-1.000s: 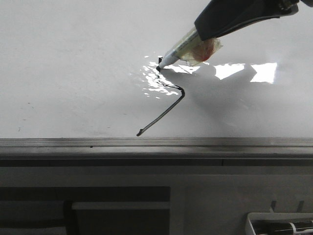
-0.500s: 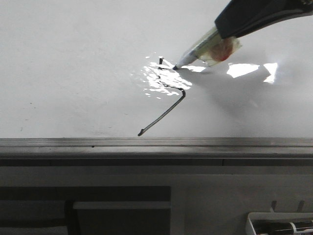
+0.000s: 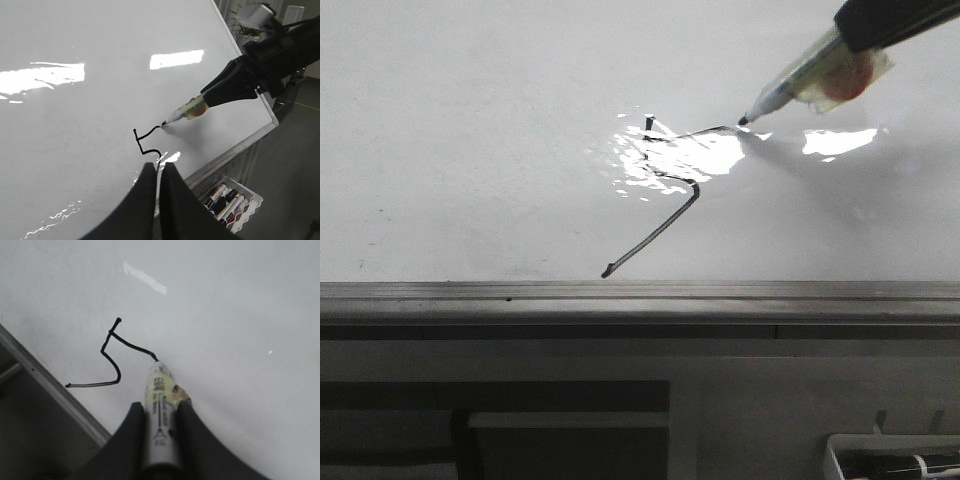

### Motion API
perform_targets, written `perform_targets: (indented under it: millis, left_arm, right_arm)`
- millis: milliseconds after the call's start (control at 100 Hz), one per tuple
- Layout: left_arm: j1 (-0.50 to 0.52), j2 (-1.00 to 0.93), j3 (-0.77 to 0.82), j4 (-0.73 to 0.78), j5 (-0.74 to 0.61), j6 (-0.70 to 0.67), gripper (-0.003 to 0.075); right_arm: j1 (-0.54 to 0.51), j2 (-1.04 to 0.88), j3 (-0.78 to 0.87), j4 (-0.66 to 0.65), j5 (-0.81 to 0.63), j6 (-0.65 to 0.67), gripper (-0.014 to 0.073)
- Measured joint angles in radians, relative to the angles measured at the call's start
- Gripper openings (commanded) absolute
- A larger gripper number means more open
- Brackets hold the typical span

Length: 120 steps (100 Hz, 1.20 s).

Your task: Write number 5 on whiteboard

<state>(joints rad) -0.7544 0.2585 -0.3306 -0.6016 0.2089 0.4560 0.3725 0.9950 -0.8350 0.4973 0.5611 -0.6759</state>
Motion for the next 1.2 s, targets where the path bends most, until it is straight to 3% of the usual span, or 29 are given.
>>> perform_targets:
  millis: [40,110,200,270,480,720,960,1200]
  left_arm:
    - [0.000,0.000,0.000,0.000,0.004,0.000,0.0033]
    - [0.000,0.000,0.000,0.002,0.017,0.005,0.0159]
    - [0.000,0.027,-0.002,0.002,0.050,0.041,0.0381]
    - [0.000,0.071,-0.015,0.004,0.092,0.084,0.0452]
    - [0.000,0.282,-0.122,0.017,0.248,0.252,0.0379]
    - [0.000,0.574,-0.294,0.020,0.340,0.365,0.0373]
    - [0.000,0.799,-0.450,-0.026,0.457,0.420,0.0365]
    - [0.000,0.860,-0.492,-0.048,0.465,0.425,0.0365]
  right_arm:
    - [0.018,-0.032,-0.016,-0.004,0.024,-0.016,-0.0040]
    - [0.048,-0.090,-0.035,-0.004,0.060,-0.034,-0.0041]
    - [0.070,-0.143,-0.044,-0.004,0.110,-0.056,-0.0041]
    - [0.081,-0.157,-0.044,-0.006,0.161,-0.086,-0.0041]
    - [0.084,-0.155,-0.002,0.028,0.244,-0.214,-0.0041]
    - [0.121,-0.135,0.028,0.166,0.245,-0.421,-0.0041]
    - [0.267,-0.066,0.028,0.184,0.190,-0.453,-0.0041]
    - [0.366,-0.015,0.028,0.182,0.096,-0.455,-0.0041]
